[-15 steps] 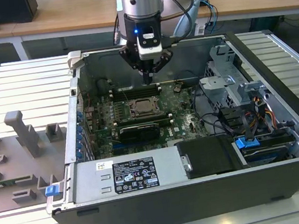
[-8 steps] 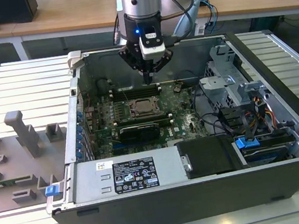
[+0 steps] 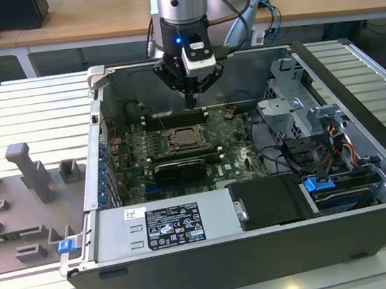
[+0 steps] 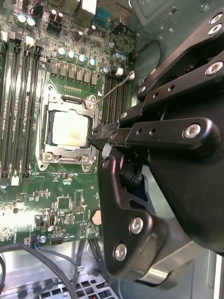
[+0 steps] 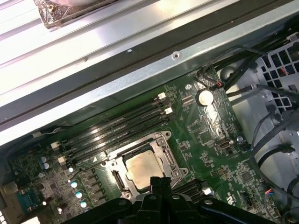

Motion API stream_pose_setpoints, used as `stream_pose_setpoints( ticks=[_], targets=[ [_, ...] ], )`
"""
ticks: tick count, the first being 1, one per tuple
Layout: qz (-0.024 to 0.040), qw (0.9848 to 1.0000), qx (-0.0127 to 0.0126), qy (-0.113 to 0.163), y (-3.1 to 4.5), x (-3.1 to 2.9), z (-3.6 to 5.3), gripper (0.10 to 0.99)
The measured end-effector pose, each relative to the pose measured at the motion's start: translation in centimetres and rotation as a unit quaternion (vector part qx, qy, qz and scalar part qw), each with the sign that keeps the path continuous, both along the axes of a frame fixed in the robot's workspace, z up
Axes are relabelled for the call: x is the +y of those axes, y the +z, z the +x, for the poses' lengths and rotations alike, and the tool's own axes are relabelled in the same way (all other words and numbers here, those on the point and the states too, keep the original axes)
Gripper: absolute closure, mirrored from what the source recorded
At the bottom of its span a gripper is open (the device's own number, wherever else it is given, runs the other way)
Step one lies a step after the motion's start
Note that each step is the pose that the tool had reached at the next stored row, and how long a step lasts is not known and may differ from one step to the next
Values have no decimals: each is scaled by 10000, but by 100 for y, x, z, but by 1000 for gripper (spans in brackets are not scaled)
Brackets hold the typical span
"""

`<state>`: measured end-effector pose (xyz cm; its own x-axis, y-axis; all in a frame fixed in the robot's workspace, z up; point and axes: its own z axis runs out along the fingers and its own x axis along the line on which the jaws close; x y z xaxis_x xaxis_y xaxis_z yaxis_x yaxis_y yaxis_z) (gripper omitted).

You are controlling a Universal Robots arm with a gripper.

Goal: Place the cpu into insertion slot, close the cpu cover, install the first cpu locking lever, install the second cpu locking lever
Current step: 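Install the first cpu locking lever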

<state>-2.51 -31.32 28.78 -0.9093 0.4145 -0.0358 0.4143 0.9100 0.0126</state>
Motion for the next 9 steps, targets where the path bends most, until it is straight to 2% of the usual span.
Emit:
stream_pose_setpoints(
  ticks=[6,9],
  targets=[
    [0,9997,0,240,0,0,0,980],
    [0,9996,0,275,0,0,-1,980]
  ],
)
